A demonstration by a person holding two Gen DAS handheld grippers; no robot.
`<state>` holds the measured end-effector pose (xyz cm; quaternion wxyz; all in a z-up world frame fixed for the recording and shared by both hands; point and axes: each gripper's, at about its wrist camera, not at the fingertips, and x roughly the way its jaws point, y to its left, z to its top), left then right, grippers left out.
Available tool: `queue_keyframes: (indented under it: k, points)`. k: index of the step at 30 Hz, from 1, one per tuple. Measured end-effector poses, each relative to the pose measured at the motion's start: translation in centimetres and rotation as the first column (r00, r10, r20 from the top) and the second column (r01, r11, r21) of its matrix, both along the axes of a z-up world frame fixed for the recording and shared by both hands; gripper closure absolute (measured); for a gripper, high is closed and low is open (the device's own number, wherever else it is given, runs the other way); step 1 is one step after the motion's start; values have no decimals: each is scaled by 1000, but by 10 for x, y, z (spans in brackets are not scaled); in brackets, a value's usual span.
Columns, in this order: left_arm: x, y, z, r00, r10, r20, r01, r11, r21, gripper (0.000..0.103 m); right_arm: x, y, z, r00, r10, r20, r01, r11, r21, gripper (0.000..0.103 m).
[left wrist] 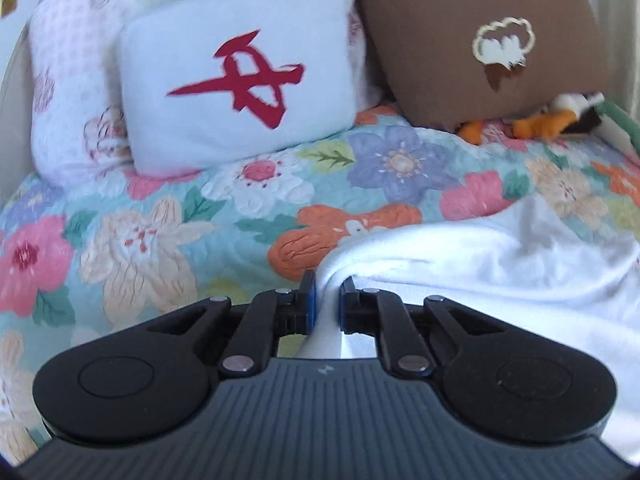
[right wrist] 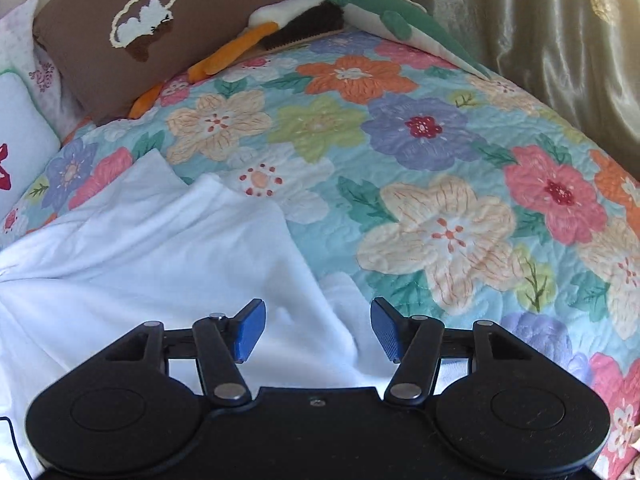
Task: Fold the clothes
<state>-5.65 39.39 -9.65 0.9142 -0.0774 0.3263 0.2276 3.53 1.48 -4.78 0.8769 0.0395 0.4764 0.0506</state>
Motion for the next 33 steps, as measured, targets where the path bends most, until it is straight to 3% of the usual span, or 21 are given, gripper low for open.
queue_keyframes:
  k: [2,4,6,7,9,11,12,13,14,17,20,25,28,31,33]
  points:
    - [7,5,-15,994,4,-107,-3,1000,17,79,0,-3,-5,1000,-8,-16,8,1000,10,39]
    - [8,7,-25,986,-3,-169,1,1000,-11,73,0,-4,-10,999,-9,-36,9,1000,3,40]
    - [0,10,-22,987,-45,-151,32,996,-87,69,0,-5,-16,998,-15,-57,15,1000,-15,38]
    - [-3,11,-18,989,-66,-132,49,990,-129,58,0,-7,-19,997,-24,-70,23,1000,-21,38]
    - [-9,10,-4,993,-97,-73,81,978,-193,47,-1,-12,-27,992,-54,-110,52,999,-16,34]
    - [-12,5,9,991,-129,-37,118,969,-217,19,-2,-18,-39,985,-46,-164,49,999,11,33]
    - [-13,2,13,989,-146,-26,137,967,-216,16,-3,-21,-46,981,-42,-190,48,999,25,34]
    - [-11,-4,15,986,-166,-26,158,967,-198,16,-4,-22,-51,981,-34,-193,41,999,34,35]
    - [-9,-9,17,982,-186,-26,179,967,-180,16,-7,-22,-54,986,-21,-166,28,999,37,43]
    - [2,-27,18,966,-253,-48,245,960,-136,16,-6,-17,-59,993,36,-111,-29,998,60,88]
    - [27,-49,15,938,-326,-123,323,946,-40,16,0,-6,-48,997,75,-3,-75,997,-6,92]
    - [76,-62,2,912,-296,-284,341,931,126,11,12,2,-5,960,116,257,-94,991,-95,94]
    - [104,-54,8,881,-386,-276,414,909,50,11,25,7,4,942,127,310,-97,989,-109,94]
    - [132,-53,15,859,-489,-151,481,872,-90,11,39,12,14,922,138,362,-99,987,-123,94]
    - [151,-59,6,837,-526,-150,512,850,-123,11,48,16,16,915,140,378,-96,987,-131,94]
